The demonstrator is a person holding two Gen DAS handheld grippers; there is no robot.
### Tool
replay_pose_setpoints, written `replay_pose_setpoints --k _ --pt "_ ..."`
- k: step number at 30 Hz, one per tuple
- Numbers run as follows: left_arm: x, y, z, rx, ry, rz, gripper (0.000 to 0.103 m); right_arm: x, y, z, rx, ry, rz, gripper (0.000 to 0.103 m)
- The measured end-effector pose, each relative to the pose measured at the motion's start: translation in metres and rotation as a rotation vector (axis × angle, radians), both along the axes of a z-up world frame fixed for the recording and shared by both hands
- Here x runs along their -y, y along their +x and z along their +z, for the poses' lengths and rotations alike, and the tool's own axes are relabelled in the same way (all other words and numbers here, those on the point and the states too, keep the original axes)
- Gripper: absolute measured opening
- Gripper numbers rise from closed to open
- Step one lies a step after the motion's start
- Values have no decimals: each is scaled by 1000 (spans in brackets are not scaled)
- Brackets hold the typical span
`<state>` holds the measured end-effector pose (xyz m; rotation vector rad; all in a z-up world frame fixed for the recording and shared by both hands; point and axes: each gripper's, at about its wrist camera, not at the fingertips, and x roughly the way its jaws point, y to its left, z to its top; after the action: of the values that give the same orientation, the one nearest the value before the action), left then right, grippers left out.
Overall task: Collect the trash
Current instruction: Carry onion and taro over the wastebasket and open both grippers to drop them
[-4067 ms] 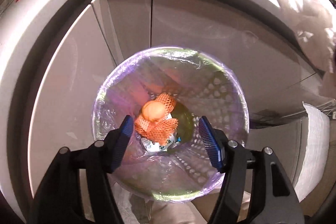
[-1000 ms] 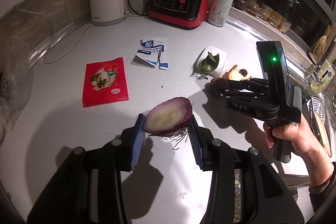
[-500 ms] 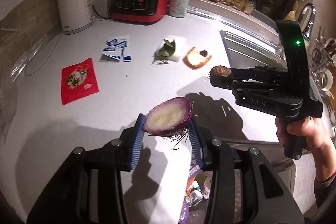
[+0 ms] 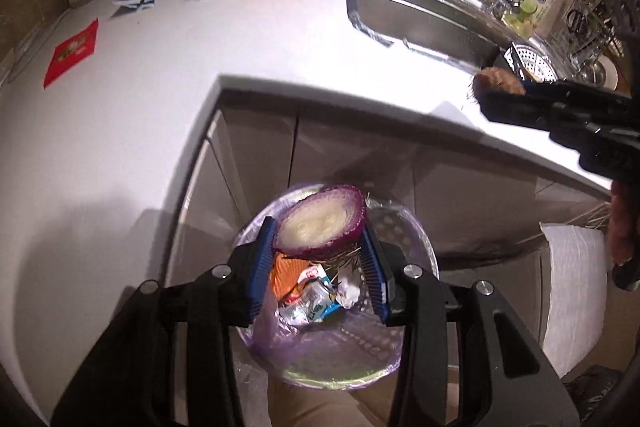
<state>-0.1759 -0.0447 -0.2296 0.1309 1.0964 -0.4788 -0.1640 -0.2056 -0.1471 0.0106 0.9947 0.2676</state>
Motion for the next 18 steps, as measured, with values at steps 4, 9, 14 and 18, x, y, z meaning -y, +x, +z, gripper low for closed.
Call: replay_pose_setpoints --k 4,9,14,18 --pt "16 -22 -42 -46 50 -12 41 8 -26 0 -4 5 14 39" --pt "29 -28 -106 -167 81 3 41 13 -50 1 -4 -3 28 39" --pt "30 -24 -156 -285 109 33 42 15 -63 -2 -12 -12 39 39" --pt "25 -24 -145 -257 86 59 55 12 -69 -6 -19 -5 51 39"
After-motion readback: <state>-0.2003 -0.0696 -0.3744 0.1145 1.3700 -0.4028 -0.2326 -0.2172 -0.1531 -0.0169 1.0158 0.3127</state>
